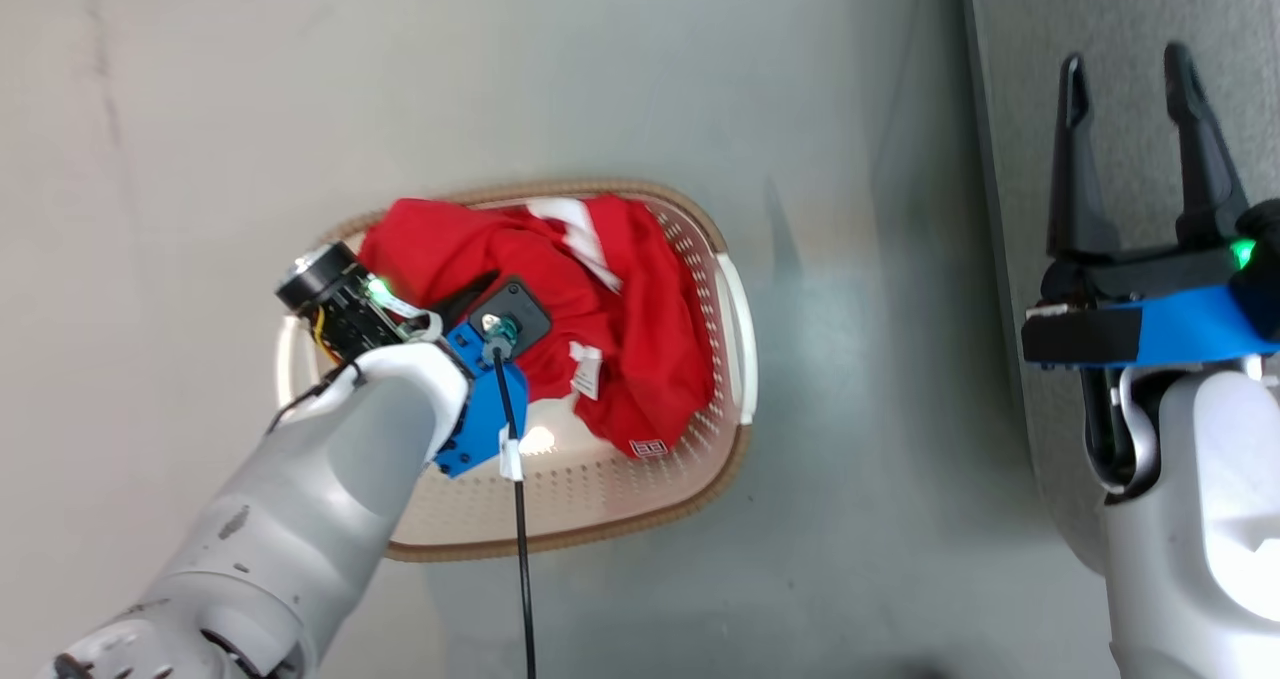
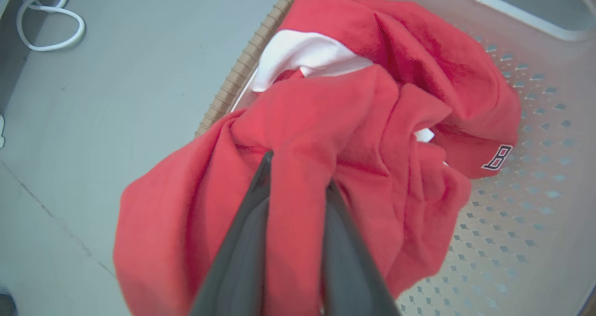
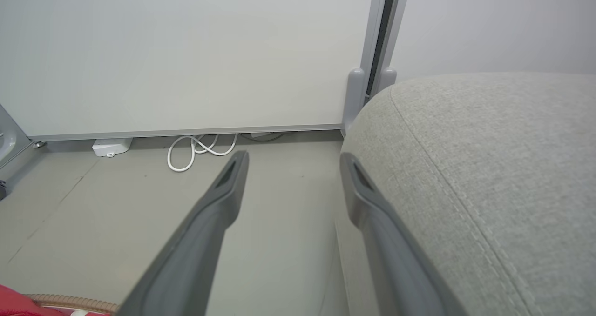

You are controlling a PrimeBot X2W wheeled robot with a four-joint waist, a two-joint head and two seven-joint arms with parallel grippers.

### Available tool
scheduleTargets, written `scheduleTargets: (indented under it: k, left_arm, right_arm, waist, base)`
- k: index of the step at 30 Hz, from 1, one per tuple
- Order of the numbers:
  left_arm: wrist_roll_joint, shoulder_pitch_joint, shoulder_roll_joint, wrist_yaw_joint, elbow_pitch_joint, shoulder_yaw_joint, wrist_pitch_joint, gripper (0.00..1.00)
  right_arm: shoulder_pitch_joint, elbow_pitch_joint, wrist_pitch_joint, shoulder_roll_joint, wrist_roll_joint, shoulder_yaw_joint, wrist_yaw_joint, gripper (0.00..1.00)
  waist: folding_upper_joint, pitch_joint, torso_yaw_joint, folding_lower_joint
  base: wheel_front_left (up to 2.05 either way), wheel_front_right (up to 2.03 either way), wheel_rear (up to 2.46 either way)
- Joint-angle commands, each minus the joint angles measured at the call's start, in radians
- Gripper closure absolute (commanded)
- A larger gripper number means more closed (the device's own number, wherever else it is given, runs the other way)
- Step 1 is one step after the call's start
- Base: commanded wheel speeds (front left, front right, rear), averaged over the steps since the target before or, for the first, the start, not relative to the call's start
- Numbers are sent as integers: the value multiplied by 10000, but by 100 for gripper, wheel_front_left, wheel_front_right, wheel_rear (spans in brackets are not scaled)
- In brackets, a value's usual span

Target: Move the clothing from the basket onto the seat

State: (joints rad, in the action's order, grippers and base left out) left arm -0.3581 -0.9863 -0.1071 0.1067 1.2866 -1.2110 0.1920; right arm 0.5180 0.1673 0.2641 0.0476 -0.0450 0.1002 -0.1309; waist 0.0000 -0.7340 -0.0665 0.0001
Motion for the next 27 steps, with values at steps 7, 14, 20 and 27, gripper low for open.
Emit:
scheduleTargets:
  k: [7, 14, 20, 27]
  left_arm:
    - [-586, 329, 368, -296, -425, 491, 625, 100]
    - [-872, 566, 455, -618, -1372, 937, 743, 100]
    - [-910, 925, 67, -1054, -3008, 1766, 742, 100]
    - [-689, 1320, -274, -1390, -4699, 2791, 745, 100]
  right_arm:
    - [-543, 182, 7, 50, 196, 103, 1, 0]
    - [-965, 314, 7, 49, 285, 175, 1, 0]
    - [-1367, 421, 7, 49, 229, 147, 1, 0]
    - [-1756, 557, 6, 49, 175, 189, 1, 0]
  waist:
    - [0, 1424, 632, -1]
    - [0, 2306, 866, -1]
    - [0, 3073, 951, -1]
    - [0, 3759, 964, -1]
  base:
    - [0, 0, 0]
    - [0, 0, 0]
    - [0, 0, 0]
    - [0, 0, 0]
